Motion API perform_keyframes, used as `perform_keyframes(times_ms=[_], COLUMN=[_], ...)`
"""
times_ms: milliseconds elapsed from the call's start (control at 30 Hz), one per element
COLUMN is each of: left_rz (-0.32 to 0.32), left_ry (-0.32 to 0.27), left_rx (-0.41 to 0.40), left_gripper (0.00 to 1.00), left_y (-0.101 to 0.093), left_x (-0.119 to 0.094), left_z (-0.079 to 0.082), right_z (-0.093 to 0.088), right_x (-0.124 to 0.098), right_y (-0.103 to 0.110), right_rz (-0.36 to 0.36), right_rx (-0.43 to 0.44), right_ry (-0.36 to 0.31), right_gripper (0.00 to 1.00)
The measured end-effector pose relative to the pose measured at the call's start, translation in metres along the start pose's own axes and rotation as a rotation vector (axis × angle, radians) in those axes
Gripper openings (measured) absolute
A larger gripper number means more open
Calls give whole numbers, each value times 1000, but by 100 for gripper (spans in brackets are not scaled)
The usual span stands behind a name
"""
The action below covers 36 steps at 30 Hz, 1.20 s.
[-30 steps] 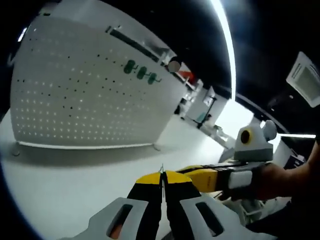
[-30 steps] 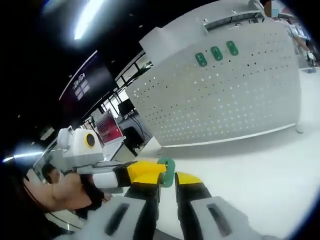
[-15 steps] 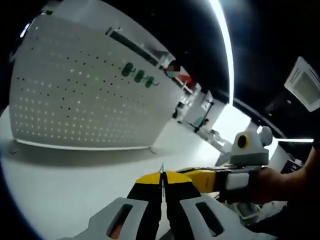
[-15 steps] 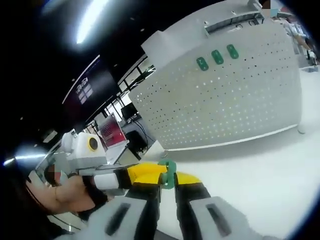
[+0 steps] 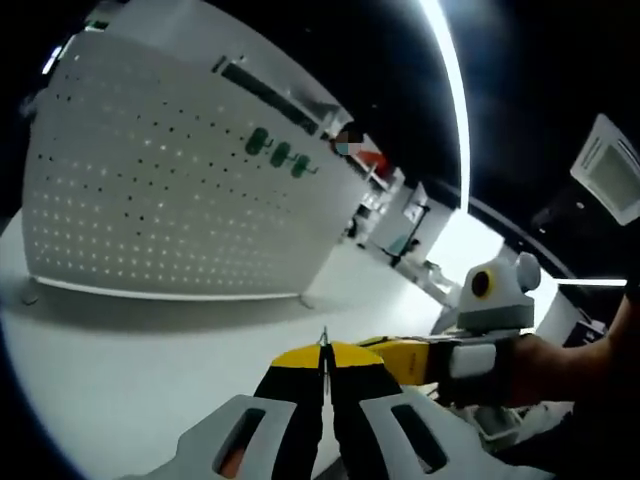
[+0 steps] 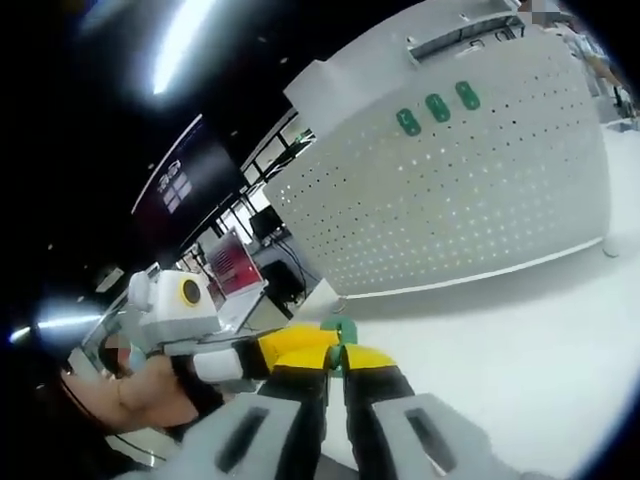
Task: Insert the hook assembly into the mounting plate slot until the hook locks in place.
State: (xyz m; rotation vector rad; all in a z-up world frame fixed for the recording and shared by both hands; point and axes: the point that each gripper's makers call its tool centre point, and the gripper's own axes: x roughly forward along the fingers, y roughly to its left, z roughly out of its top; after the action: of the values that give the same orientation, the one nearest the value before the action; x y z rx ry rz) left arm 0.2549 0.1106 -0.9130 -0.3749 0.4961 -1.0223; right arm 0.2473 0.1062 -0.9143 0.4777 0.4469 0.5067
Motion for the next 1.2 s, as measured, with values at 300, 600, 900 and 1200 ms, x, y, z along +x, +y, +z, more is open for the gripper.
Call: perform_keyframes(times_ms=[300,600,900,1200], left_rz=[8,-8,33,6], left_ry=[3,-19,-37,-52], left_rx=[20,100,205,186], left_gripper=[1,2,23,47], left_y=[1,-1,6,-4], left_x=[-4,-9,-20,-28], left_z=[1,6,1,-3], right_z=[-2,1,6,19], right_x=[1,0,-3,-2], right_y=[4,8,5,13], right_rz=[-1,0,-7,18], right_rx=[-11,-9,-50,-70], right_ry=[5,-15,-33,-78], right_gripper=[0,0,0,0])
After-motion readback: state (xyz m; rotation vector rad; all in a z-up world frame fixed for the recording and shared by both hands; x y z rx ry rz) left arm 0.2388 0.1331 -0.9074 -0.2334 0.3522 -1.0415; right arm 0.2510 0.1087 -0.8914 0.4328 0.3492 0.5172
